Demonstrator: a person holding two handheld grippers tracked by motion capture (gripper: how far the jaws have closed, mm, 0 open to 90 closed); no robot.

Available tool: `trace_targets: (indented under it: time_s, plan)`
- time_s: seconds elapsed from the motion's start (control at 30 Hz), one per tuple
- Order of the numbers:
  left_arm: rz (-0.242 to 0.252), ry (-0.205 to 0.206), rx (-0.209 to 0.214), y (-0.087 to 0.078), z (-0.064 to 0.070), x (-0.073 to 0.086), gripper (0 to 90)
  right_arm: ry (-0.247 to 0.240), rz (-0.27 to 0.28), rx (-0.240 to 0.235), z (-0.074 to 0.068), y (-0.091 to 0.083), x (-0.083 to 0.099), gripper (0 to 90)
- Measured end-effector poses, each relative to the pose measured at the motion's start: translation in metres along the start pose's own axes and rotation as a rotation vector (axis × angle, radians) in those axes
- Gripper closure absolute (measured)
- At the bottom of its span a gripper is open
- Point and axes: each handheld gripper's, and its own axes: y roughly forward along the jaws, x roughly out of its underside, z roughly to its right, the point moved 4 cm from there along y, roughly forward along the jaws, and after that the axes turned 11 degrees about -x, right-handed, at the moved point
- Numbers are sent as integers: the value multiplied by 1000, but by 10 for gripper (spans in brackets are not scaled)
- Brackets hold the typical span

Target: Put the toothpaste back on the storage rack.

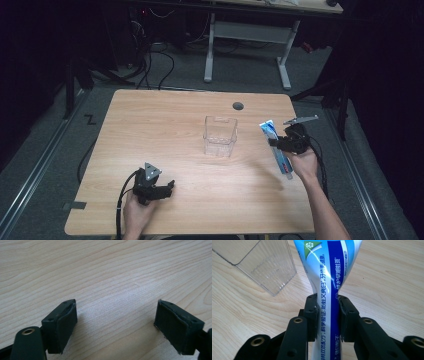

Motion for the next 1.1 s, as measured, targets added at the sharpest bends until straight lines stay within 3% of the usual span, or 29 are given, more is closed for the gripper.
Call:
trace_targets:
  time_s: [0.3, 0.93, 1.1]
  plan:
    - [1, 4, 3, 0, 0, 0, 184, -23, 15, -8, -9, -2, 0, 719]
    - [1, 2, 3, 0, 0, 0, 184, -80, 57, -67, -33, -9, -8, 721]
    - [1, 3, 3, 0, 0, 0, 184, -76, 78, -99, -35, -6, -11, 730]
